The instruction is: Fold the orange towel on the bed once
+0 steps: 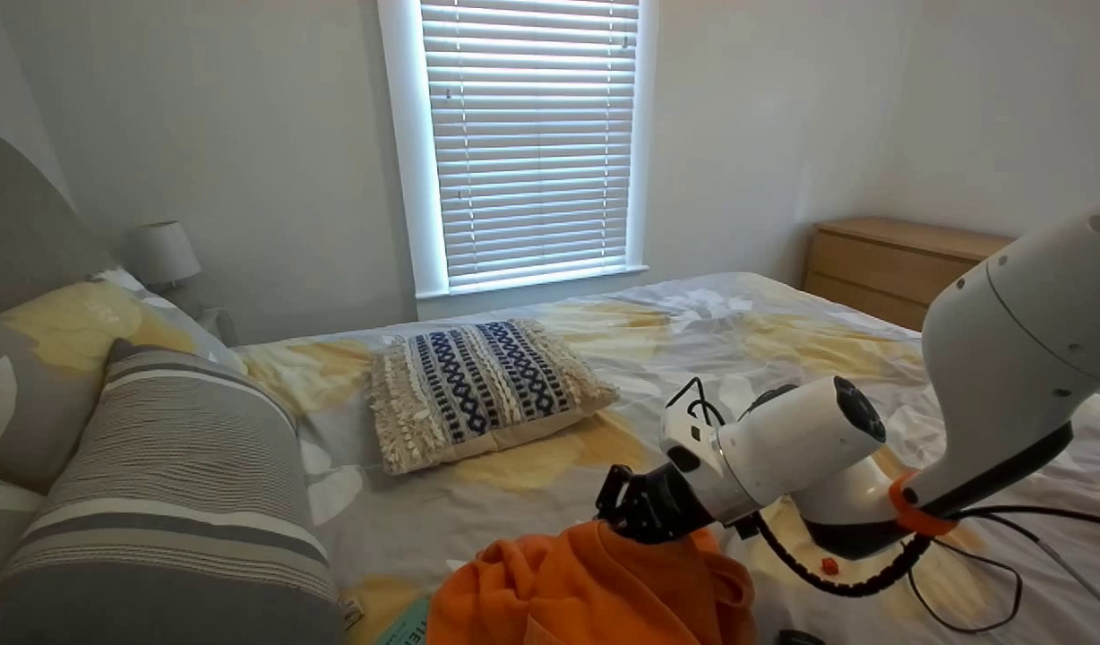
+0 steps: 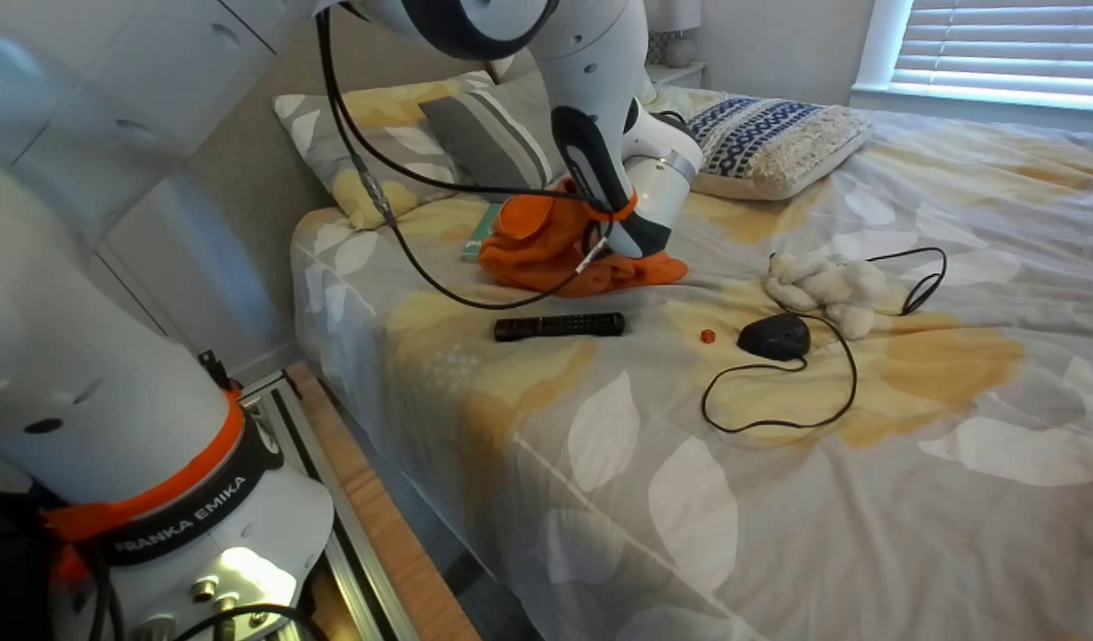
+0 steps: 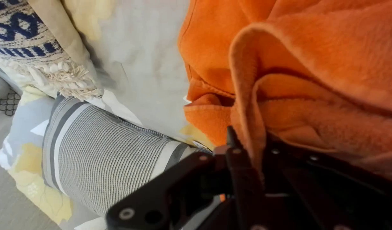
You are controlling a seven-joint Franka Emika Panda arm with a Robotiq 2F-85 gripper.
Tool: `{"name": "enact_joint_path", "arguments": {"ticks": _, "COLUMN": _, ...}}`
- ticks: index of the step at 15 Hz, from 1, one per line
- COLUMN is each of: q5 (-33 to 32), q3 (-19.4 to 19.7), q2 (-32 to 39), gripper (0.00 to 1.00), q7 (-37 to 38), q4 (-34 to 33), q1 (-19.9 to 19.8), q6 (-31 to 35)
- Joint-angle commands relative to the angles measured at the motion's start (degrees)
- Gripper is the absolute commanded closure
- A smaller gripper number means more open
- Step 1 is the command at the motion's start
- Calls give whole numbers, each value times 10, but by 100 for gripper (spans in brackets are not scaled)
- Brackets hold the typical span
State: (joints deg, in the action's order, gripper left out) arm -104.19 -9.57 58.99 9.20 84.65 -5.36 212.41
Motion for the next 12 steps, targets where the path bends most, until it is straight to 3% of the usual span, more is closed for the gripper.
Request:
{"name": "enact_joint_path", "arguments": {"ticks": 1, "q5": 5, "q3": -2, "q2": 33, "gripper": 98, "q7": -4, "q4": -21, "q1": -3, "q6": 8}}
{"name": "enact_joint_path", "arguments": {"ticks": 2, "q5": 1, "q3": 1, "q2": 34, "gripper": 98, "q7": 3, "q4": -20, "q1": -2, "q6": 10}}
{"name": "enact_joint_path", "arguments": {"ticks": 3, "q5": 1, "q3": 2, "q2": 35, "gripper": 66, "q7": 3, "q4": -21, "q1": -1, "q6": 7}}
{"name": "enact_joint_path", "arguments": {"ticks": 5, "q5": -8, "q3": 17, "q2": 15, "gripper": 60, "q7": 37, "q4": -6, "q1": 10, "q6": -1}}
{"name": "enact_joint_path", "arguments": {"ticks": 12, "q5": -60, "q3": 92, "q2": -88, "gripper": 8, "q7": 187, "q4": 30, "q1": 63, "q6": -10}}
